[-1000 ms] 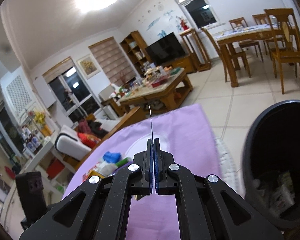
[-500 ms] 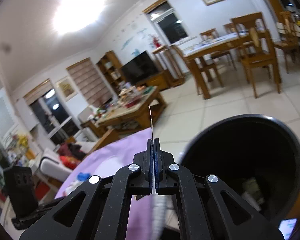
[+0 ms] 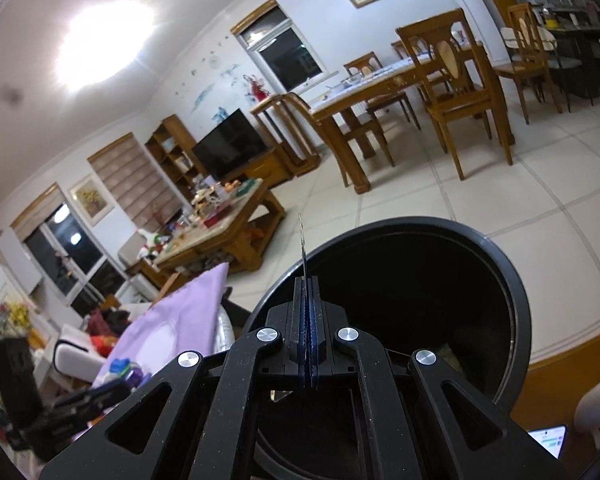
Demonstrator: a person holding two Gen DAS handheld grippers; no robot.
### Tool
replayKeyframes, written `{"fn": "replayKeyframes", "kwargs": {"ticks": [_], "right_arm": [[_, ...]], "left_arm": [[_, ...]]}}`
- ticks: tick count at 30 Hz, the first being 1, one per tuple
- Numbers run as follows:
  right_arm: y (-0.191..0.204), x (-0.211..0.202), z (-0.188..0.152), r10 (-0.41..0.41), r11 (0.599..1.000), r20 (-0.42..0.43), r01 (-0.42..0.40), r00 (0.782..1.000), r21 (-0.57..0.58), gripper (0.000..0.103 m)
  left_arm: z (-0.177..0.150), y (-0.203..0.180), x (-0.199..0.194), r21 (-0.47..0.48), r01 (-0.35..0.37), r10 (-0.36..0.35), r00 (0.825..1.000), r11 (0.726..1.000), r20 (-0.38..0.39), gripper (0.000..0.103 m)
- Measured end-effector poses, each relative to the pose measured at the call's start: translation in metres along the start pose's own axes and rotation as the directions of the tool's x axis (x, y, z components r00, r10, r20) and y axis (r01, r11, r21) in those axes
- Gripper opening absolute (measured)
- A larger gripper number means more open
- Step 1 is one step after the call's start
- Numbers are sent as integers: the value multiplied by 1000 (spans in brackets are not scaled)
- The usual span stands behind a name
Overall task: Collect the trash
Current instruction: 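Carry the yellow bag and battery card to the bin and open both grippers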
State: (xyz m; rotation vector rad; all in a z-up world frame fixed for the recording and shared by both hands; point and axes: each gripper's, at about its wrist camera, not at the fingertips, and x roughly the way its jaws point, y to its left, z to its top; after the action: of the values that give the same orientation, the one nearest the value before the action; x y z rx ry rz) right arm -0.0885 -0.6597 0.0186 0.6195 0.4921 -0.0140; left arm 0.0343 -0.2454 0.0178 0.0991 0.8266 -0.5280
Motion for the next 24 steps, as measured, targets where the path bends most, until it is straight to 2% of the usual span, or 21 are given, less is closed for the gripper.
{"fn": "replayKeyframes", "kwargs": {"ticks": [2,4,6,12,13,14,18,21,24], "right_arm": [[3,7,-4,17,1000,-9,-17,1000,5,2],[12,13,-11,37,999,-24,-37,999,4,2],[22,23,-14,52,999,-40,-52,998,2,2],[40,41,-19,67,998,-75,-67,995,-1,2],[41,41,-19,65,998,-73,-65,995,-2,2],[42,42,-19,63,998,-71,-63,996,-1,2],[37,41,-19,47,999,-61,-47,997,3,2],[32,37,-22,35,999,-51,-35,998,9,2],[23,36,-22,17,1000,-36,-16,999,18,2]], "left_arm": [[-14,9,-1,5,-66,66,997,998,-38,66],[-26,16,6,15,-93,94,992,996,-86,66],[-31,21,15,1,-77,76,988,997,-135,66],[-36,21,38,0,-56,55,980,998,-193,65],[-34,22,41,-8,-47,44,982,999,-183,63],[-33,23,42,-9,-41,39,984,999,-173,55],[-27,31,44,-73,20,-30,988,997,-149,47],[-20,26,37,-91,71,-80,992,993,-94,46],[-7,8,33,-62,120,-124,991,991,-54,46]]}}
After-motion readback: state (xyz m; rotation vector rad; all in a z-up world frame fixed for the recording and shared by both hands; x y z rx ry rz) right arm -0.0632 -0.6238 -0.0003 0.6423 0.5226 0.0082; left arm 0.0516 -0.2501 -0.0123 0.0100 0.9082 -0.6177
